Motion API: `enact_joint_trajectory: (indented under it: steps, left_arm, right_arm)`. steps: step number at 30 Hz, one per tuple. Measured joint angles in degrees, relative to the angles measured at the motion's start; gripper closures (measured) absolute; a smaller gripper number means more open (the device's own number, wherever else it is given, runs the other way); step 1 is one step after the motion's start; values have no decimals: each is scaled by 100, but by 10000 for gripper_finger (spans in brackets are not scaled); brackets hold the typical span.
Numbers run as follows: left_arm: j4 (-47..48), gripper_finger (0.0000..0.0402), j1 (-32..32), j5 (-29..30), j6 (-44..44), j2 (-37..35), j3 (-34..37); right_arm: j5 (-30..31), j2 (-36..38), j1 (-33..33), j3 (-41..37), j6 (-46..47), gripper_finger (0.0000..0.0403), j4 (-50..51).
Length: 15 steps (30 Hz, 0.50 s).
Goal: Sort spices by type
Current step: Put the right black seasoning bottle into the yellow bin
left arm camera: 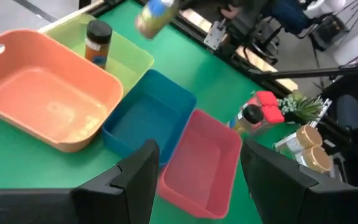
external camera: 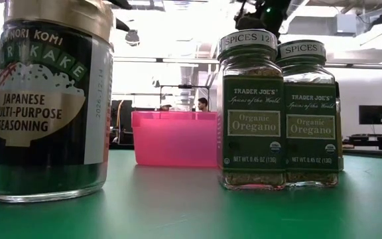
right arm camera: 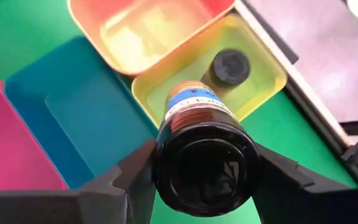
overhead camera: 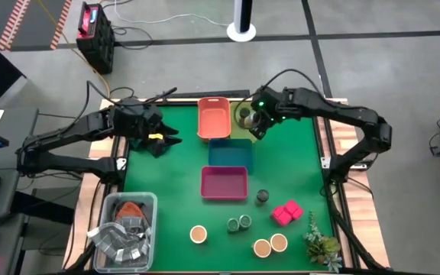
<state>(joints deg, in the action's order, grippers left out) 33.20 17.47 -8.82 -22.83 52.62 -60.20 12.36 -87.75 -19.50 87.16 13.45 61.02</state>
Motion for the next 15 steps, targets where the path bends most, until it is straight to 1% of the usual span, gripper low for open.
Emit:
enact_joint_trajectory:
  steps: [3, 10, 15]
  left_arm:
    - [-111, 185, 2, 20, 24, 2, 0]
    - [-169, 185, 4, 310, 32, 2, 0]
    - [-162, 185, -22, 346, -91, 0, 0]
  right_arm:
    - [-18, -336, -5, 60, -7, 168, -44]
    - [-23, -1315, -116, 545, -13, 168, -5]
    - [-199, -1812, -288, 689, 136, 168, 306]
